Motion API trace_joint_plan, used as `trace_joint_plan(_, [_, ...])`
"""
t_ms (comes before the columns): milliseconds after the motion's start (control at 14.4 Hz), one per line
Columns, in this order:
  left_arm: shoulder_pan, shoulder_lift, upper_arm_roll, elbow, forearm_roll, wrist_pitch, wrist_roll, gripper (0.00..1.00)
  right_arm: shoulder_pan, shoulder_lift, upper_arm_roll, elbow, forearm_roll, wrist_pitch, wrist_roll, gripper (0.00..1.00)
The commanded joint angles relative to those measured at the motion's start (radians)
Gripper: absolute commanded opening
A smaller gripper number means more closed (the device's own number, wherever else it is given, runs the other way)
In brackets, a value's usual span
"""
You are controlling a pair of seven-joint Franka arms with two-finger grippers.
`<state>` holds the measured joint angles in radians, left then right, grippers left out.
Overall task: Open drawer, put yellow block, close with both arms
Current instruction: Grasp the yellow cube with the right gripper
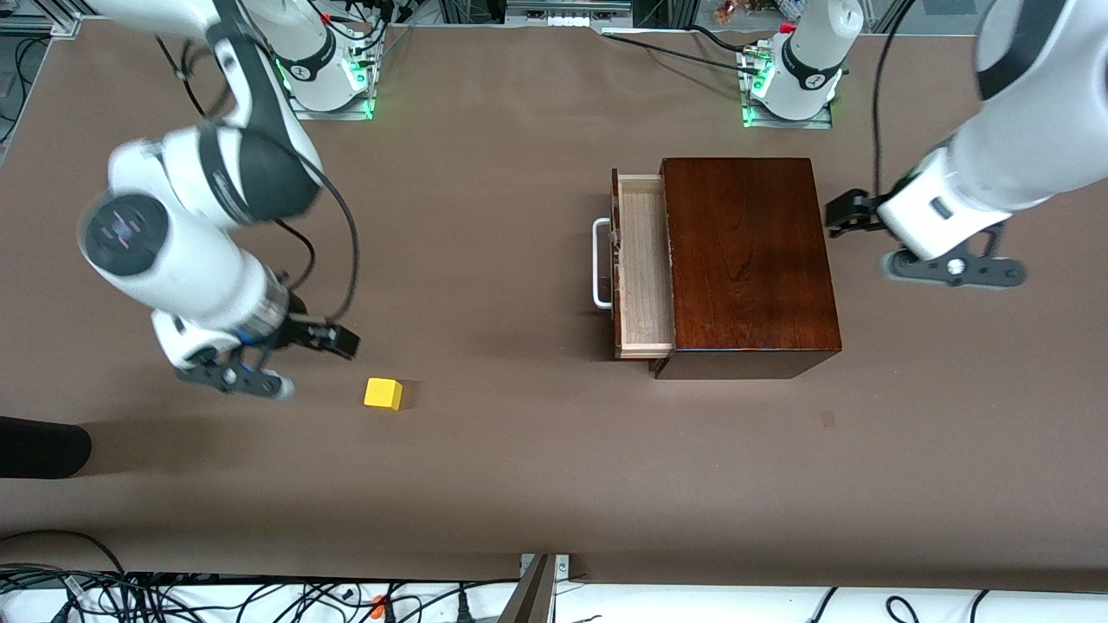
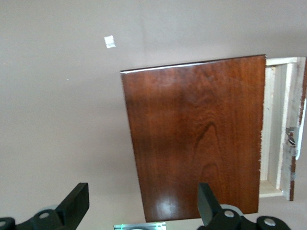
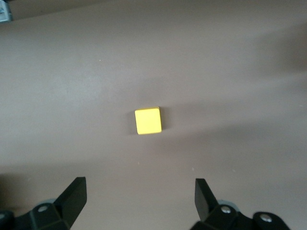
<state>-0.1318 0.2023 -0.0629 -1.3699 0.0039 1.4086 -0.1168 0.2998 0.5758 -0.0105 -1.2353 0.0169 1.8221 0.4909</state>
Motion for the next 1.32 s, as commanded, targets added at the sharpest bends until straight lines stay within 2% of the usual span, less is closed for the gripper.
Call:
trace_joint_plan(0, [0.011,-0.197,0.047,-0.280,-0.027,0.232,0.066,1.00,0.007,0.131,-0.012,0.086,-0.018,0.031,0.020,1.00])
trace_joint_plan(69, [0.014,-0.227,0.048,-0.317,-0.025,0.290,0.063,1.00,0.007,0.166,-0.013,0.086,-0.025,0.061,0.024,1.00])
trace_joint_plan(208, [0.070,-0.237,0.048,-0.339,-0.024,0.294,0.075,1.00,0.007,0.232,-0.017,0.086,-0.031,0.143,0.038,1.00])
trace_joint_plan(347, [0.077,-0.296,0.046,-0.386,-0.027,0.279,0.059,1.00,0.007,0.283,-0.017,0.083,-0.032,0.195,0.052,1.00])
trace_joint_plan(555, [0.086,-0.285,0.038,-0.354,-0.025,0.190,0.059,1.00,0.009,0.320,-0.017,0.048,-0.035,0.247,0.061,1.00])
trace_joint_plan(694, [0.084,-0.279,0.034,-0.347,-0.025,0.182,0.058,1.00,0.009,0.326,-0.017,-0.011,-0.037,0.350,0.061,1.00])
trace_joint_plan(902, [0.087,-0.273,0.038,-0.342,-0.027,0.182,0.054,1.00,0.015,0.328,-0.017,-0.018,-0.034,0.376,0.061,0.98])
trace_joint_plan(1041, [0.089,-0.259,0.043,-0.316,-0.024,0.155,0.051,1.00,0.018,0.328,-0.016,-0.026,-0.035,0.370,0.061,0.66])
trace_joint_plan(1180, [0.089,-0.254,0.043,-0.307,-0.024,0.139,0.066,1.00,0.030,0.322,-0.016,-0.048,-0.034,0.367,0.055,0.24])
trace_joint_plan(1249, [0.087,-0.253,0.041,-0.307,-0.025,0.138,0.063,1.00,0.032,0.319,-0.016,-0.061,-0.034,0.364,0.046,0.12])
